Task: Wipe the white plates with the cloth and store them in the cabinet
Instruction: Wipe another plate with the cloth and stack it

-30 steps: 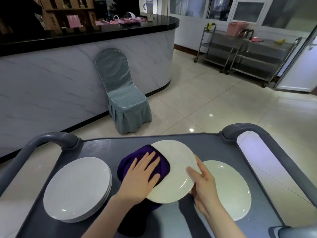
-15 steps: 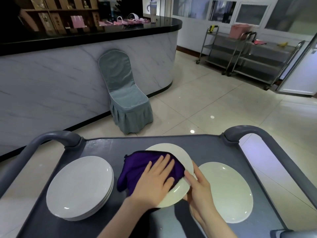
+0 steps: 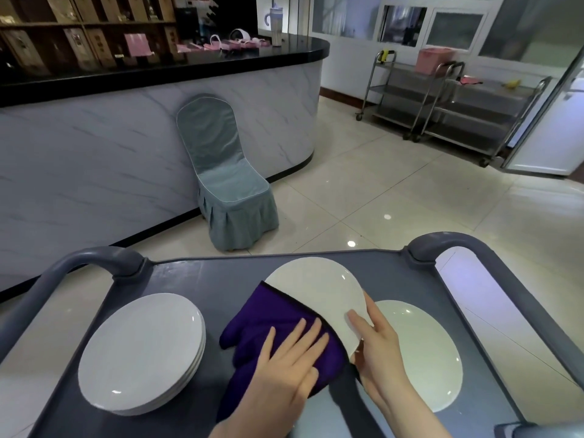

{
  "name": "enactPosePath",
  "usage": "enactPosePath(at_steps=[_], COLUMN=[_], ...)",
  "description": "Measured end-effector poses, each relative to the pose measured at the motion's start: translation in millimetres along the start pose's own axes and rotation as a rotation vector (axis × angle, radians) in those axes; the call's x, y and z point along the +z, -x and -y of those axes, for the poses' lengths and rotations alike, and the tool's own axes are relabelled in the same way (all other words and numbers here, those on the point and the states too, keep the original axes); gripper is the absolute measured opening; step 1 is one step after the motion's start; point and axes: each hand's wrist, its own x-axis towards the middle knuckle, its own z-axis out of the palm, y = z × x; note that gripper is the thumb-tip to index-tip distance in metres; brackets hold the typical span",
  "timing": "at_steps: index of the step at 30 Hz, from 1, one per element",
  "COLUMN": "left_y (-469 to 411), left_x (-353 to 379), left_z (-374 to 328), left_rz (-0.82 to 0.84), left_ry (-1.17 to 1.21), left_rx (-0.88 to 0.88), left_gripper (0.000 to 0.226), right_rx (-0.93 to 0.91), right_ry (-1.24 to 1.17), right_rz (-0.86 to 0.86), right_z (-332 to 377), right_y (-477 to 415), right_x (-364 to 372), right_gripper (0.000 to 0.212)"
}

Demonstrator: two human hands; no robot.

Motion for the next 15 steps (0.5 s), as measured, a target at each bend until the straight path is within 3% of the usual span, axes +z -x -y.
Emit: enactPosePath(at_steps=[4, 8, 11, 15], left_y=[-35.8, -60.1, -69.4, -73.4], left_x=[-18.9, -46.7, -67.0, -88.0], left_z=[7.6, 23.0, 32.4, 39.2], left_rz=[-0.025, -0.139, -0.181, -0.134], left_ry=[-0.059, -0.061, 0.025, 0.251], left_rx=[-0.100, -0.042, -0.007, -0.033], left_gripper=[0.062, 0.059, 0.059, 0.033], right_rx=[-0.010, -0.046, -0.197, -0.404], right_ry=[0.115, 0.255, 0.518, 0.916], right_rz=[0.115, 0.262, 0.366, 0.433], right_z=[0.4, 4.6, 19.3, 37.4], right_y=[9.5, 12.8, 7.6, -4.5], right_x=[8.5, 5.9, 2.5, 3.7], right_gripper=[0.042, 0.049, 0.057, 0.062])
